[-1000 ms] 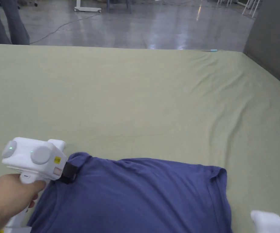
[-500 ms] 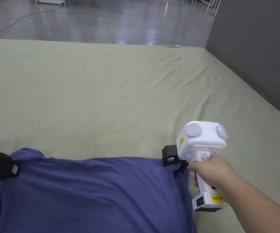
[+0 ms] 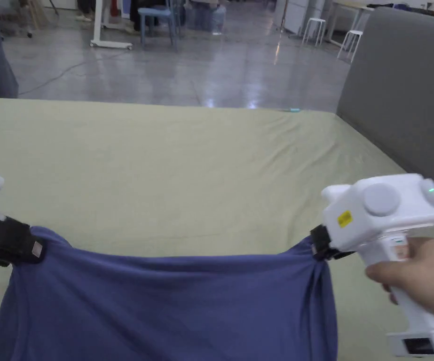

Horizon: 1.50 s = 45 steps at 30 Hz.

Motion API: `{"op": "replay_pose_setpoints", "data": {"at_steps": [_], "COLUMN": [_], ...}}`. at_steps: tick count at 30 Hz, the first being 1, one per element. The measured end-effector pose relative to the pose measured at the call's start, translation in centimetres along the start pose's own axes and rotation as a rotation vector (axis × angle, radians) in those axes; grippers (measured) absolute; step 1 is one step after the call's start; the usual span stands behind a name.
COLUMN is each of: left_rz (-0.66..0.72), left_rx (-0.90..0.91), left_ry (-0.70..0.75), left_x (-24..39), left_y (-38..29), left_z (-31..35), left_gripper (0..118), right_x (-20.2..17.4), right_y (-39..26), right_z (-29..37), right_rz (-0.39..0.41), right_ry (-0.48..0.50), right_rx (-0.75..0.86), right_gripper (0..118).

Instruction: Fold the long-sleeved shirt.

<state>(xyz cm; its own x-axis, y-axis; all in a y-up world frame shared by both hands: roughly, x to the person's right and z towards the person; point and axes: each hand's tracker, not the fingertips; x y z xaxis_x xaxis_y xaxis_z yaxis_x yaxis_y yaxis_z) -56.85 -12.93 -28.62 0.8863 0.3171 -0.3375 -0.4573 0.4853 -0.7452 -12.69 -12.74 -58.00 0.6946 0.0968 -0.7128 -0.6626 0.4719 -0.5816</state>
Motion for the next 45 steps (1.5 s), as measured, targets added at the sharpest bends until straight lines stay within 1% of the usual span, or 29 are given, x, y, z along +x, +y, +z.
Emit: {"op": "replay_pose_setpoints", "data": {"at_steps": [3,5,6,9,11,12,14,15,17,18,19,20,21,22,23,24,27,32,34,37,39,42,43,45], "left_rz": [-0.052,-0.045,-0.044,-0.093,-0.104,-0.100,-0.103,-0.112,-0.121,-0.119,-0.116,-0.087,-0.064,-0.070,-0.064,-0.060,-0.064,-0.067,-0.078,-0.094,-0.081,-0.061,-0.050,-0.033], "left_rx": [0.091,0.130,0.156,0.254,0.312,0.350,0.421,0.458,0.506,0.525,0.542,0.580,0.610,0.633,0.655,0.674,0.693,0.706,0.691,0.628,0.571,0.465,0.416,0.300], "left_ry": [0.026,0.031,0.033,0.090,0.108,0.115,0.129,0.147,0.180,0.224,0.267,0.259,0.231,0.220,0.235,0.236,0.250,0.268,0.274,0.289,0.300,0.288,0.288,0.299], "left_x": [1.5,2.3,2.7,5.0,6.2,6.8,7.7,8.2,9.2,9.7,10.2,10.5,10.5,10.8,11.1,11.4,12.0,12.7,12.7,11.4,9.9,7.1,6.1,4.3], "left_y": [3.2,5.9,7.6,12.4,16.0,17.9,21.4,23.1,25.5,26.7,27.8,28.5,29.9,30.7,31.2,32.0,33.2,33.6,33.6,34.0,33.2,31.3,30.1,27.4], "left_z": [5.2,8.3,10.0,15.0,17.8,19.3,21.7,22.9,24.9,25.9,26.9,27.7,28.5,29.3,29.8,30.3,31.3,30.9,29.4,26.1,22.7,16.5,14.2,9.7], "left_gripper": [1,1,1,1,1,1,1,1,1,1,1,1,1,1,1,1,1,1,1,1,1,1,1,1], "right_x": [-0.1,-0.8,-1.1,-1.6,-2.0,-1.2,-1.6,-1.5,-1.5,-1.6,-1.1,-0.6,-0.7,-1.0,-1.1,-0.5,-0.3,0.6,0.9,1.2,1.9,2.4,2.4,1.3], "right_y": [2.8,5.1,6.8,12.0,16.0,18.7,22.7,24.6,27.9,29.3,30.5,31.4,32.3,33.1,33.6,34.2,35.2,36.3,36.4,35.8,35.3,33.6,32.5,28.3], "right_z": [8.0,13.0,15.2,20.5,23.5,24.3,26.8,28.1,30.3,31.5,32.5,33.3,34.1,34.8,35.3,35.8,37.2,36.7,35.3,31.8,27.7,19.9,17.2,12.2], "right_rz": [0.083,0.117,0.141,0.178,0.171,0.164,0.160,0.137,0.121,0.111,0.089,0.053,0.056,0.074,0.083,0.076,0.050,0.030,0.030,0.051,0.035,0.034,0.040,0.059], "right_ry": [-0.027,-0.061,-0.105,-0.204,-0.248,-0.284,-0.333,-0.367,-0.428,-0.441,-0.432,-0.415,-0.423,-0.471,-0.494,-0.496,-0.505,-0.508,-0.501,-0.480,-0.423,-0.364,-0.331,-0.320], "right_rx": [0.107,0.160,0.200,0.290,0.349,0.370,0.429,0.460,0.497,0.522,0.549,0.575,0.584,0.602,0.624,0.626,0.672,0.683,0.674,0.627,0.569,0.476,0.442,0.366], "right_gripper": [0,0,0,0,0,0,0,0,0,0,0,0,0,0,0,0,0,0,0,0,0,0,0,0]}}
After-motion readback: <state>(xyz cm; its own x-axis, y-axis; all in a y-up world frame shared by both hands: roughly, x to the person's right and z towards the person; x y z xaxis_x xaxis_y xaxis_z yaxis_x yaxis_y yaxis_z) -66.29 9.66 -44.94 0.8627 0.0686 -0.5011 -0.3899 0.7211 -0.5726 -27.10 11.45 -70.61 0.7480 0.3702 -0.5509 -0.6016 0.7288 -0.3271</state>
